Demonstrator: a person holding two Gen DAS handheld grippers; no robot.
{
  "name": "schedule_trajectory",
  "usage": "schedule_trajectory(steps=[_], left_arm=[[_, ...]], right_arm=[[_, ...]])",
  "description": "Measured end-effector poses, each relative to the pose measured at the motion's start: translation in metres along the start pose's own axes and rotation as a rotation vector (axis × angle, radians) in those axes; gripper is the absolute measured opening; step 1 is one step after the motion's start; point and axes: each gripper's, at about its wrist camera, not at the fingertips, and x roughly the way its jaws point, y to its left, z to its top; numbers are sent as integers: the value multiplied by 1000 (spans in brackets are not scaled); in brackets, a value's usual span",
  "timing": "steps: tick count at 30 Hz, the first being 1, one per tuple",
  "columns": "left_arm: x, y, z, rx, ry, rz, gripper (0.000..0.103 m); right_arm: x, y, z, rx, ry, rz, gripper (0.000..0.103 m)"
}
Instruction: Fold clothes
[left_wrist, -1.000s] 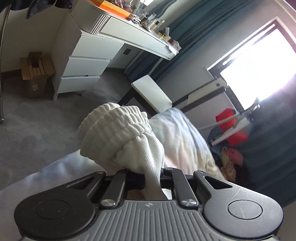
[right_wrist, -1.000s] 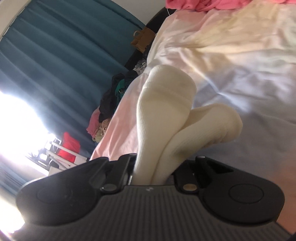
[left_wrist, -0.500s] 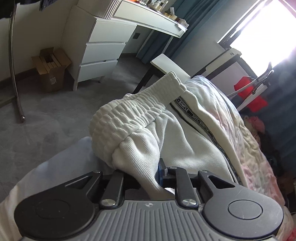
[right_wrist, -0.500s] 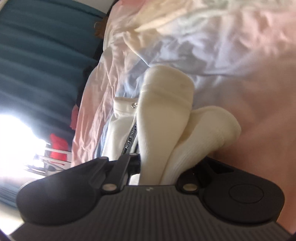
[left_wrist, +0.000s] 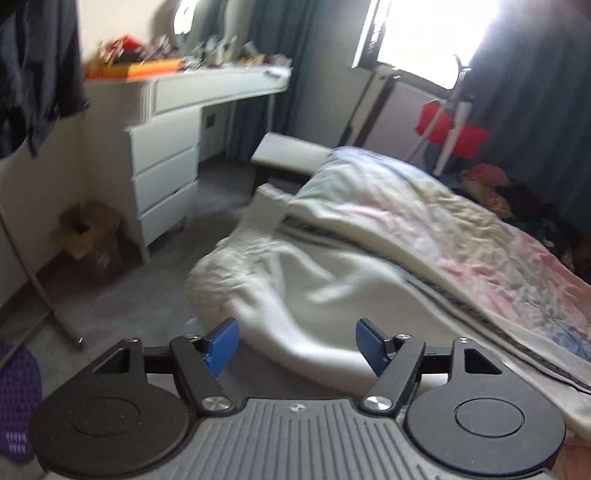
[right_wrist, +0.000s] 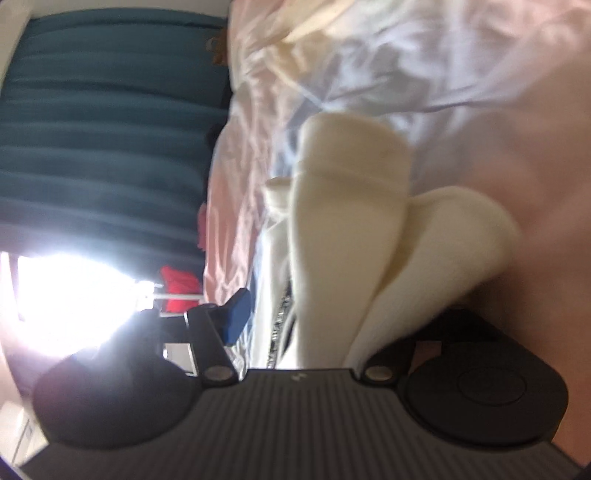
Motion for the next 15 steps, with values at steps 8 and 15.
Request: schedule_trajectory(steps=[8,15], left_arm=[[45,-159,-16,62,-46,-239,81],[105,-251,-70,182,-65,-344,82]], right_arm=[[5,-8,2,54,-37,26,62],[3,-6,3,29,-36,21,62]])
